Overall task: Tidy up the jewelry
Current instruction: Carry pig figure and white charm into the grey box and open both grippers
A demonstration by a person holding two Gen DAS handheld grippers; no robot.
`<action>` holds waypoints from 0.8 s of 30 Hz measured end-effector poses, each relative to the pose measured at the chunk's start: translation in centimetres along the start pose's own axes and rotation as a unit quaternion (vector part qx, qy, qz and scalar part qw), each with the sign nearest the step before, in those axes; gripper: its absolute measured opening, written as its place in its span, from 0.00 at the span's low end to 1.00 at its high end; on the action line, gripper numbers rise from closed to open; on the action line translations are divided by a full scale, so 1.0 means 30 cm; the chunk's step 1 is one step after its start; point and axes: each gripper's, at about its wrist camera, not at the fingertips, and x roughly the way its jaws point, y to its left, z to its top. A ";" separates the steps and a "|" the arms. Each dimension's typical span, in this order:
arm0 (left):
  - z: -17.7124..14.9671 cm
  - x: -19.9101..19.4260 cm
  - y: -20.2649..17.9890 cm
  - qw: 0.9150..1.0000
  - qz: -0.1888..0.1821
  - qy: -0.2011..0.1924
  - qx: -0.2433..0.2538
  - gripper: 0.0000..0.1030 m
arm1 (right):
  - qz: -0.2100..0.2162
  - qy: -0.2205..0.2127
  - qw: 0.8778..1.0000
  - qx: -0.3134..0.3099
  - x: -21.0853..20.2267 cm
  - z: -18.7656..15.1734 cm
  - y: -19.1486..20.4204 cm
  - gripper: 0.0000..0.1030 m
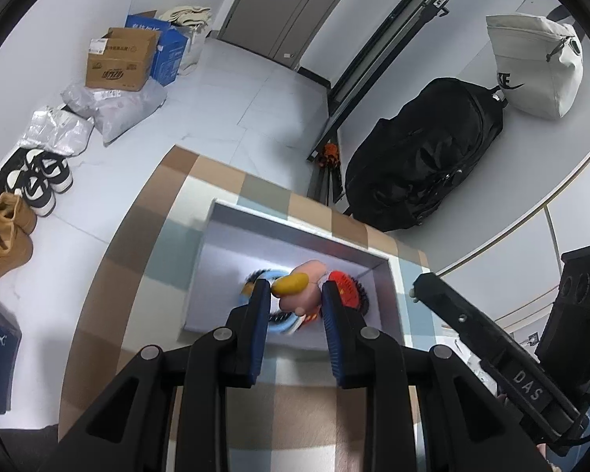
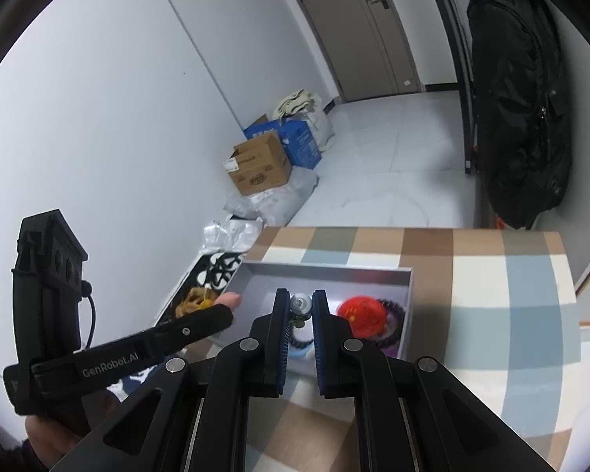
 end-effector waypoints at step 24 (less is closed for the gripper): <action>0.043 0.145 -0.006 0.998 0.014 0.051 -0.018 0.21 | 0.002 0.032 0.999 0.041 0.120 0.033 -0.124 0.10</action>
